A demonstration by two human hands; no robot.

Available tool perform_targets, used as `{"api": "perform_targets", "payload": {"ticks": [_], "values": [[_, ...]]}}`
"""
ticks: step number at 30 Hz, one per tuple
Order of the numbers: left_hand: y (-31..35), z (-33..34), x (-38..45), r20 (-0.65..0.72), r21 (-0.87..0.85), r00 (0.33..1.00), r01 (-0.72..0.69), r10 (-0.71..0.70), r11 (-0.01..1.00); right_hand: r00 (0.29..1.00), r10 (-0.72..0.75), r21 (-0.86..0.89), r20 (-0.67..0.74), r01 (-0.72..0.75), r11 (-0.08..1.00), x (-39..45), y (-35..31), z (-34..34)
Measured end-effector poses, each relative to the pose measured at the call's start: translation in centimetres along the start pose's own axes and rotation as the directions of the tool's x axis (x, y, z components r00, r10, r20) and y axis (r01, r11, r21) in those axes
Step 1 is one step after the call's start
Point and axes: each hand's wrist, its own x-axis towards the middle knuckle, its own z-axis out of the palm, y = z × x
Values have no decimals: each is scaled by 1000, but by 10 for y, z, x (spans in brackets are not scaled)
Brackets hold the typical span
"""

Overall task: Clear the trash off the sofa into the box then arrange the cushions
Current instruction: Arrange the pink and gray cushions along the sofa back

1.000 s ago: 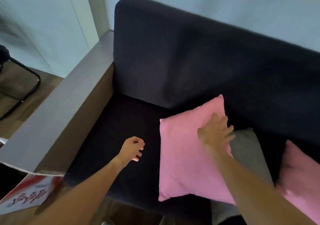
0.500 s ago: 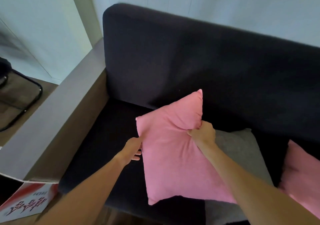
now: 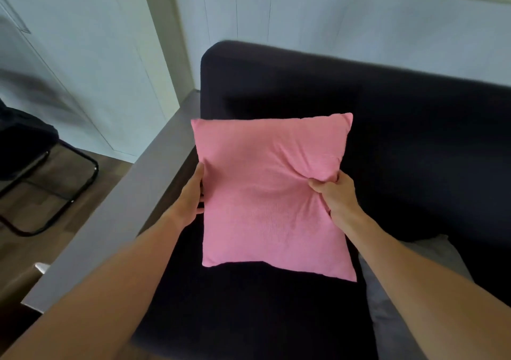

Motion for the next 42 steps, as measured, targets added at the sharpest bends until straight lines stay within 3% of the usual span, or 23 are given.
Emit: {"api": "perform_targets", "payload": {"ticks": [5,8,14,19,25,28,34,39,42], "values": [[24,-11,31,-62,-99,991,-128,123,987,1000,-11,-62,-26,9,998,18,5,23],[22,-20,45,-82,-71,984,-164,158,984,998,11,-92,-60,-17,996,26,15,33],[15,-21,68,56,-96,978,-197,202,976,999,36,-111,-33,-40,993,35,26,57],[-5,-18,72,156,-10,978,-142,142,990,988,155,-189,-14,-155,970,37,43,62],[0,-5,84,177,21,974,-150,144,988,973,228,-38,-39,-230,973,39,50,60],[7,1,89,150,7,977,-154,151,988,969,242,18,-51,-241,970,39,53,59],[12,3,99,-28,-11,993,-114,114,993,960,256,-42,-116,-262,964,41,58,62],[21,11,102,97,-33,995,14,-11,999,957,271,23,-105,-270,962,43,58,62],[22,15,95,93,-77,995,-28,35,997,970,205,54,-130,-200,978,39,61,62]]}}
